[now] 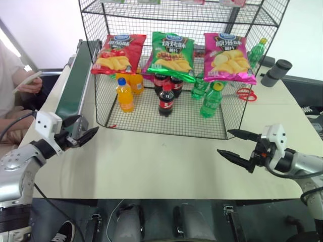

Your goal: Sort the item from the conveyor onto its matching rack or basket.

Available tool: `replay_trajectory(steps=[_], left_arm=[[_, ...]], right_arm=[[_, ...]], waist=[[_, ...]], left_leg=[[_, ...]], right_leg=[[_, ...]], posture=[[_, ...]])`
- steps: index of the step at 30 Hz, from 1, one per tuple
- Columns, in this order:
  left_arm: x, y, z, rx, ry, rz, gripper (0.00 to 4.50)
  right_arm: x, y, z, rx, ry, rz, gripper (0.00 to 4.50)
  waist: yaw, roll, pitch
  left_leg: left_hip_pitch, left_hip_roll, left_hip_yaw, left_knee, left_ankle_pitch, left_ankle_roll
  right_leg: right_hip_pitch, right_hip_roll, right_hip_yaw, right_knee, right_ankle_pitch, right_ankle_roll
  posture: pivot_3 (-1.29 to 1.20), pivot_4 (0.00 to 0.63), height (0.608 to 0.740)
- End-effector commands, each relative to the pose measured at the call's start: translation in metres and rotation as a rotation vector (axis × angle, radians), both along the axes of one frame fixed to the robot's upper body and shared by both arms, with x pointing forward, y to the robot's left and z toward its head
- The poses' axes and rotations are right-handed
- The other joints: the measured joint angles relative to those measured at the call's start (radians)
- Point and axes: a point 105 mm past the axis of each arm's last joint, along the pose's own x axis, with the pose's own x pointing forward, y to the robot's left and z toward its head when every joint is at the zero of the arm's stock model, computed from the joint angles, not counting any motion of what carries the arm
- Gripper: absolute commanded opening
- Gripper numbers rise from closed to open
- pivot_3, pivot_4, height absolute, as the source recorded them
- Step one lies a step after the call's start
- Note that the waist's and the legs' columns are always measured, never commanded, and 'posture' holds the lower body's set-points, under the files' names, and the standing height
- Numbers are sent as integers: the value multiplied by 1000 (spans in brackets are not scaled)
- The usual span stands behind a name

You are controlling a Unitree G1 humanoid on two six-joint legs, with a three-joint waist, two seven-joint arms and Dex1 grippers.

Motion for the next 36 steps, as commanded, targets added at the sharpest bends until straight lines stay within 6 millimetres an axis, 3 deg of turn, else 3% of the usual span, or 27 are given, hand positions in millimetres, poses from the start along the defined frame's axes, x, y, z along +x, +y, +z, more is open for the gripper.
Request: replay_trajectory(steps=[1,4,15,36], left_arm=[[3,-1,12,56,-38,-25,4500],[6,-1,21,15,-82,-27,4500],[4,-1,24,-4,-76,-90,4500],[1,-11,19,38,-89,-101,4500]], right_arm=[[2,-1,8,-24,-44,8,4409],[2,-2,8,-25,-43,8,4409],[2,1,6,-18,-30,18,4409],[7,2,5,-38,-38,34,4409]], waist=[[0,0,0],[1,0,0],[0,0,0],[0,0,0]], left_leg=[[0,0,0,0,0,0],[0,0,0,0,0,0],[0,0,0,0,0,0],[0,0,0,0,0,0]], right_leg=[[0,0,0,0,0,0],[0,0,0,0,0,0],[0,1,0,1,0,0],[0,1,0,1,0,0]], posture=[[0,150,740],[0,150,740],[0,150,740],[0,150,740]])
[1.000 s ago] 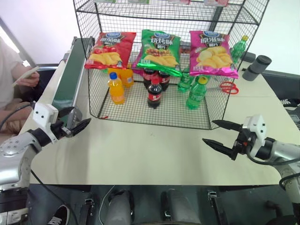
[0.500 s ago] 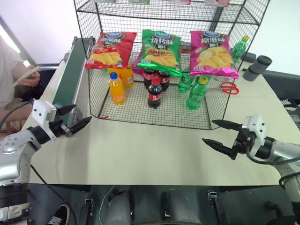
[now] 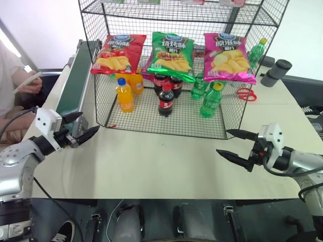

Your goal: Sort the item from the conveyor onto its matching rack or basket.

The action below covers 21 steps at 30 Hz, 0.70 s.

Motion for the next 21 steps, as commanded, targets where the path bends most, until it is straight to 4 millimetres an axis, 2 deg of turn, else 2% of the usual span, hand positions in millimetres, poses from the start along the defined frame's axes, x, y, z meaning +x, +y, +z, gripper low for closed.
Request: replay_trajectory(steps=[1,11,21], left_arm=[[-1,-4,8,25,-52,-12,4500],[-7,-10,5,10,-41,-19,4500],[5,-11,8,17,-51,-16,4500]], right_arm=[[3,1,9,-15,-49,18,4409],[4,1,18,-34,-63,40,4409],[9,1,13,-68,-83,28,4409]], waist=[[-1,0,0],[0,0,0],[0,0,0]], left_leg=[[0,0,0,0,0,0],[0,0,0,0,0,0],[0,0,0,1,0,0]], right_leg=[[0,0,0,0,0,0],[0,0,0,0,0,0],[1,0,0,0,0,0]], posture=[[0,150,740],[0,150,740],[0,150,740]])
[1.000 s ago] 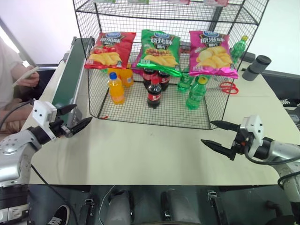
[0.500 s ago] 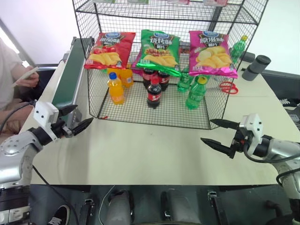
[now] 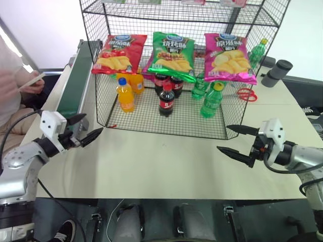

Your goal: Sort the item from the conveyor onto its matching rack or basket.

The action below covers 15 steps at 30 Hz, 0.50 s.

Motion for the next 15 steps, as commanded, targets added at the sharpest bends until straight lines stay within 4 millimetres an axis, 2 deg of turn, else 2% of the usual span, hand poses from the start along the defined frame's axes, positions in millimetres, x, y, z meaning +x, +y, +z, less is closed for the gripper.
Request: replay_trajectory(steps=[1,10,15], left_arm=[[3,0,9,15,-27,-1,4500],[3,7,11,32,-53,9,4500],[9,1,13,22,-60,-6,4500]], right_arm=[[3,-2,4,-3,-36,-8,4409],[3,3,0,3,-47,-8,4409],[8,0,1,-1,-51,-9,4409]], waist=[[0,0,0],[-1,0,0],[-1,0,0]], left_leg=[[0,0,0,0,0,0],[0,0,0,0,0,0],[0,0,1,0,0,0]], right_leg=[[0,0,0,0,0,0],[0,0,0,0,0,0],[0,0,0,0,0,0]], posture=[[0,150,740],[0,150,740],[0,150,740]])
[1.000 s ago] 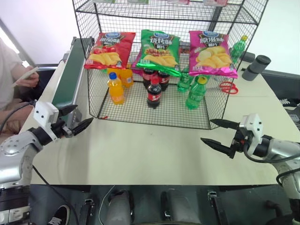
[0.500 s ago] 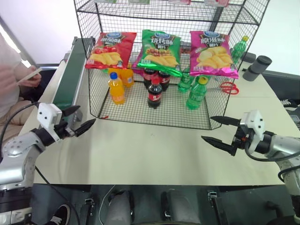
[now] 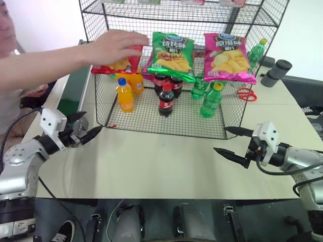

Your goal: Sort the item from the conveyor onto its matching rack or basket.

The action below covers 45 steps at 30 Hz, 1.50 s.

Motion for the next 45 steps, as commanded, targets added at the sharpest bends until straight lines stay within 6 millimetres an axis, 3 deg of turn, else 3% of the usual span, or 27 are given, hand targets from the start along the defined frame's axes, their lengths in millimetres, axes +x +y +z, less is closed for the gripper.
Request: replay_trajectory(steps=[1,17,22,27,45], left_arm=[[2,-6,12,21,-50,-29,4500],[12,-9,14,25,-89,-35,4500],[15,-10,2,12,-61,-40,4500],[14,-18,2,-1,-73,-67,4500],[19,-23,-4,25,-63,-78,4500]], right_arm=[[1,0,7,-9,-39,16,4409],[7,-3,6,-24,-70,3,4409],[10,2,8,-22,-76,11,4409],[8,6,15,-11,-86,30,4409],[12,13,13,-19,-95,29,4409]], waist=[[1,0,0],[0,0,0],[-1,0,0],[1,0,0],[0,0,0]], left_leg=[[0,0,0,0,0,0],[0,0,2,0,0,0],[0,0,2,0,0,0],[0,0,2,0,0,0],[0,0,2,1,0,0]], right_leg=[[0,0,0,0,0,0],[0,0,0,0,0,0],[0,0,0,0,0,0],[0,0,0,0,0,0],[0,0,0,1,0,0]], posture=[[0,150,740],[0,150,740],[0,150,740],[0,150,740],[0,150,740]])
